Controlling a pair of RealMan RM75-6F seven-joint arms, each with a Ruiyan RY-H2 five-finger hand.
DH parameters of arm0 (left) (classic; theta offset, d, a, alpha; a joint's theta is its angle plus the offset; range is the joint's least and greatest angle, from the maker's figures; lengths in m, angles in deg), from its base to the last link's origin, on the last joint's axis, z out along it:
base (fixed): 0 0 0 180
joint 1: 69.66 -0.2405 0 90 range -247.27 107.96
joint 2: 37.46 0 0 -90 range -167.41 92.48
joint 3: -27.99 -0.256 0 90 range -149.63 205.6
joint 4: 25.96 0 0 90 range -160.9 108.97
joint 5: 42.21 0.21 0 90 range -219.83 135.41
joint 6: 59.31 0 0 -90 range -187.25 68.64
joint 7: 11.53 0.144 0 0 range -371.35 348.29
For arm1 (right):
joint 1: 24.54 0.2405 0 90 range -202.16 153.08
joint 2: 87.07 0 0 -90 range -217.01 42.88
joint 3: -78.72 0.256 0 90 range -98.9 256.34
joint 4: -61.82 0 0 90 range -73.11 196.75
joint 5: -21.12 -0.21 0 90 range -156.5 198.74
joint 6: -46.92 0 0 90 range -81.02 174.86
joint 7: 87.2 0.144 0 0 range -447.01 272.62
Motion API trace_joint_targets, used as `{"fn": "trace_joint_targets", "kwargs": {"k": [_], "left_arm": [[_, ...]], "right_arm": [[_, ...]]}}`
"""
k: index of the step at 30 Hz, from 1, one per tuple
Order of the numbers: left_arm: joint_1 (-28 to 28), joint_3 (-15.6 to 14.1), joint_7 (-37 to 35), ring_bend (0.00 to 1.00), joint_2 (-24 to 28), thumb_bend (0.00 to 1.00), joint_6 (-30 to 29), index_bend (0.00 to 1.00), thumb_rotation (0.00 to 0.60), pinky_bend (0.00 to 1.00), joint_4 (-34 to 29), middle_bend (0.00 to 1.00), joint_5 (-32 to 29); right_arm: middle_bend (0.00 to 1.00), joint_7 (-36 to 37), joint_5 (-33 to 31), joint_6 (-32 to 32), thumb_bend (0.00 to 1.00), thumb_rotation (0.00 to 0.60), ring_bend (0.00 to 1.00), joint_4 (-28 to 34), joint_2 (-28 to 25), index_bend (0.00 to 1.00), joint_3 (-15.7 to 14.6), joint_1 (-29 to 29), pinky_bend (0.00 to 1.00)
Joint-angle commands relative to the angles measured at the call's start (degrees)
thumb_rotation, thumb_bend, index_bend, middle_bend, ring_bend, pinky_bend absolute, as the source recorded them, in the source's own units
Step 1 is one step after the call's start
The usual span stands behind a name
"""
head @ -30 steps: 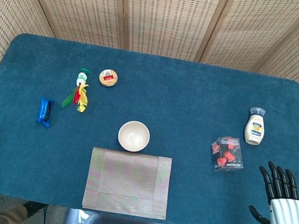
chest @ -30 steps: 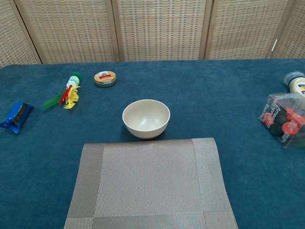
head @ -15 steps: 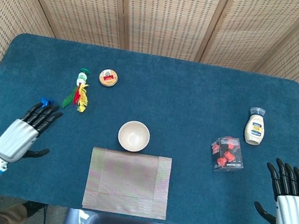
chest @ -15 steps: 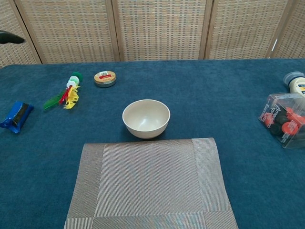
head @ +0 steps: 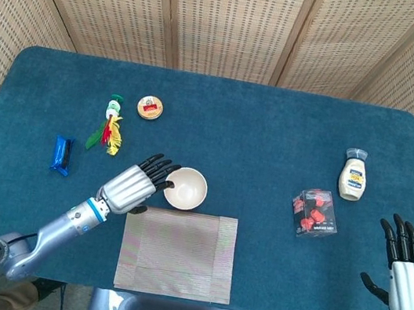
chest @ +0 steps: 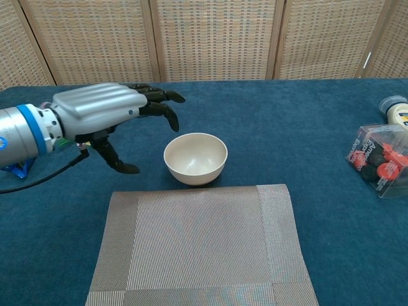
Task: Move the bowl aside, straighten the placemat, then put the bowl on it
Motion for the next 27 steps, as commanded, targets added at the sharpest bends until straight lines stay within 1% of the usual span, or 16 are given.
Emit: {"fn": "trace_joint_targets", "kwargs": {"k": [1,3,8,15,19,21,23,27], "left_arm": [[1.63,0.29,1.61,0.0,-1.98,0.21,1.68,0.27,0.6,0.0,2.03,0.0,-2.27],[2.19,0.26,1.99,0.0,-2.78,0.22,2.41,0.28,0.6,0.0,3.07,0.0,-3.34],[3.52,0.26,2.54,0.0,-4.7,0.29,3.76,0.33,0.6,0.0,5.52,0.0,-5.7],[5.43,0.26,3.54,0.0,-7.52,0.35,5.51,0.36,0.6,0.0,8.98,0.0,-8.69],[6.56,1.0,2.91,0.0,-9.51,0.41,7.13,0.39,0.6,0.0,10.49,0.0,-11.82],[7.09,1.04,3.37,0.0,-10.22,0.44,7.17,0.42,0.6,0.0,11.26,0.0,-12.33],[7.47,0.93,3.75,0.0,-10.8,0.47,7.18,0.47,0.6,0.0,11.81,0.0,-12.8],[8.38,0.51,4.2,0.0,-11.58,0.49,7.78,0.56,0.6,0.0,12.5,0.0,-14.16]], "right_arm": [[0.0,-0.11,-0.52,-0.17,0.0,0.6,0.0,-0.22,0.11,0.09,0.17,0.04,0.0],[0.0,-0.2,-0.79,-0.33,0.0,0.6,0.0,-0.34,0.18,0.09,0.21,0.09,0.0],[0.0,-0.26,-1.26,-0.73,0.0,0.6,0.0,-0.49,0.35,0.09,0.32,0.29,0.0],[0.0,-0.17,-1.79,-1.16,0.0,0.6,0.0,-0.72,0.46,0.09,0.5,0.56,0.0],[0.0,0.29,-2.21,-1.56,0.0,0.6,0.0,-0.85,0.39,0.09,0.52,0.68,0.0],[0.0,0.43,-2.37,-1.78,0.0,0.6,0.0,-0.95,0.37,0.09,0.48,0.73,0.0],[0.0,0.56,-2.55,-1.91,0.0,0.6,0.0,-1.01,0.34,0.09,0.5,0.77,0.0],[0.0,0.7,-2.71,-1.77,0.0,0.6,0.0,-0.95,0.25,0.09,0.64,0.8,0.0]]}}
